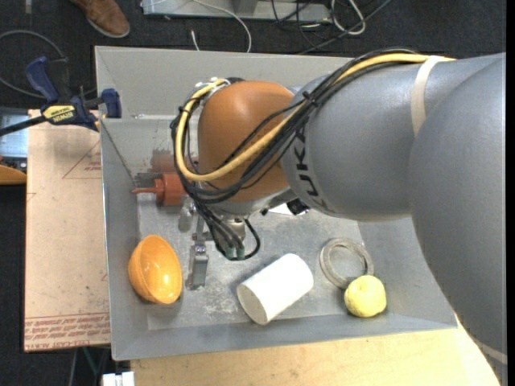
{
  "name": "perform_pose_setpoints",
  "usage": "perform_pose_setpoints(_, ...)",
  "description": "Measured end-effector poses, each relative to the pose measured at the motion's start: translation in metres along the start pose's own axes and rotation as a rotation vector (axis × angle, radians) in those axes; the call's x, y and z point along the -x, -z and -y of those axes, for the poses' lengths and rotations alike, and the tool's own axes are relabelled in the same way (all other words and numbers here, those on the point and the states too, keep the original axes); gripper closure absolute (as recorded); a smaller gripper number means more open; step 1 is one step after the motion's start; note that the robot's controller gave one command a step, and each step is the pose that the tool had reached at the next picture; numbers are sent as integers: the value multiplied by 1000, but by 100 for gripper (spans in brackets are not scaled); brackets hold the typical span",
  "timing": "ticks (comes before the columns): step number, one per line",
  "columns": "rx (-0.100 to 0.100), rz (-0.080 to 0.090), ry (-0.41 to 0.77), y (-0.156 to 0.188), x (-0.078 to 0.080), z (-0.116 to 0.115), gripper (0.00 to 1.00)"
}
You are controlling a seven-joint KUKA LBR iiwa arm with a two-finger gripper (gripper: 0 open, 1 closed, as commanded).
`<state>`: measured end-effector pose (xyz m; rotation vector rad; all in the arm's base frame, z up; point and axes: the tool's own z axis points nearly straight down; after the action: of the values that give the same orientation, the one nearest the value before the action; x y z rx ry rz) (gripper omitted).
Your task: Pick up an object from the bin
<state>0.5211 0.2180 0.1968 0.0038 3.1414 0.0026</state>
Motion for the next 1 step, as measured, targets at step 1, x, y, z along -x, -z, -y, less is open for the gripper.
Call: perform_pose_setpoints(1,0,0,0,0,0,0,0)
